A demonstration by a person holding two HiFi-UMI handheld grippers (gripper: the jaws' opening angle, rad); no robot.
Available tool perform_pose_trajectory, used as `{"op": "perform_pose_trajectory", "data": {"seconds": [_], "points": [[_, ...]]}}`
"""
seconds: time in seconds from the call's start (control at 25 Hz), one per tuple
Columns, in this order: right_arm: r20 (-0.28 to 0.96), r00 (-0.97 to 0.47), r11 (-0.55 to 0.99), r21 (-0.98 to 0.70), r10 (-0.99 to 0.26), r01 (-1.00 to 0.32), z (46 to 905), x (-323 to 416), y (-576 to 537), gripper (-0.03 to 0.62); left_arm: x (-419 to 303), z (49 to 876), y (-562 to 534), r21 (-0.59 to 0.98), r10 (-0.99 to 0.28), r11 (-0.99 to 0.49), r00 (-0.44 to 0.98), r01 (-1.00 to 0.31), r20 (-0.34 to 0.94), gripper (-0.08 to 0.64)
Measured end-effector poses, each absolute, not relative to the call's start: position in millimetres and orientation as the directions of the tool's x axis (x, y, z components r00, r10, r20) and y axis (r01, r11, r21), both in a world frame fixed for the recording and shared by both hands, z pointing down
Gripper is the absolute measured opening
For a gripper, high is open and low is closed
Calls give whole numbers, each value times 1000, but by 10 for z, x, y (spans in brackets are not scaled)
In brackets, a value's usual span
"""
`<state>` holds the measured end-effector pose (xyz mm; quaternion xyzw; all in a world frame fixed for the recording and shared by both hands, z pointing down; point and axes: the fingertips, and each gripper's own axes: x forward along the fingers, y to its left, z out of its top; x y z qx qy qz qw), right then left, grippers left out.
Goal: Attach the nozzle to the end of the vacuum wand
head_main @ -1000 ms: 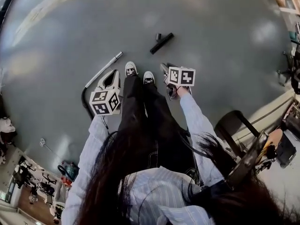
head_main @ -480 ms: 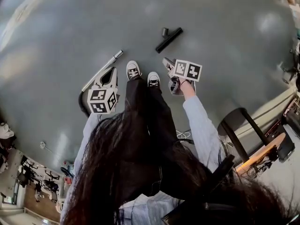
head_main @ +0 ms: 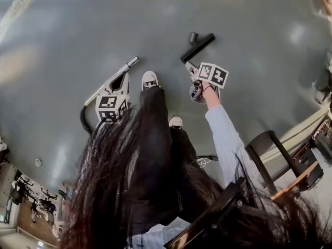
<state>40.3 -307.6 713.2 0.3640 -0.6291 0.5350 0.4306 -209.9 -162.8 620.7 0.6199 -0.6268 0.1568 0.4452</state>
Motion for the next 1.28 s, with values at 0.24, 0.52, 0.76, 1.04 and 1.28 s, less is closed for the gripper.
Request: {"op": "perform_pose_trajectory", "data": {"seconds": [0.24, 0.52, 0.76, 1.04, 1.28], "points": [[947, -314, 130, -303, -71, -944, 7955, 669, -3275, 288, -2124, 6890, -1196, 344, -652, 281, 85, -896, 753, 8], [969, -201, 80, -191, -141, -978, 8537, 936, -3503, 299, -2254, 7421, -865, 297, -681, 329, -8, -896, 732, 8], [953, -245, 21, -246, -178, -969, 8951, 859, -3769, 300, -2423, 7879, -983, 290, -720, 370, -76, -883, 689, 8], [948, -288, 163, -265, -135, -950, 9231, 890, -3588, 299, -2294, 8141, -952, 203, -737, 242, -43, -949, 675, 146], [936, -322, 268, -276, -142, -923, 9297, 856, -3580, 291, -2155, 8449, -655, 124, -674, 188, -36, -974, 738, 164]]}}
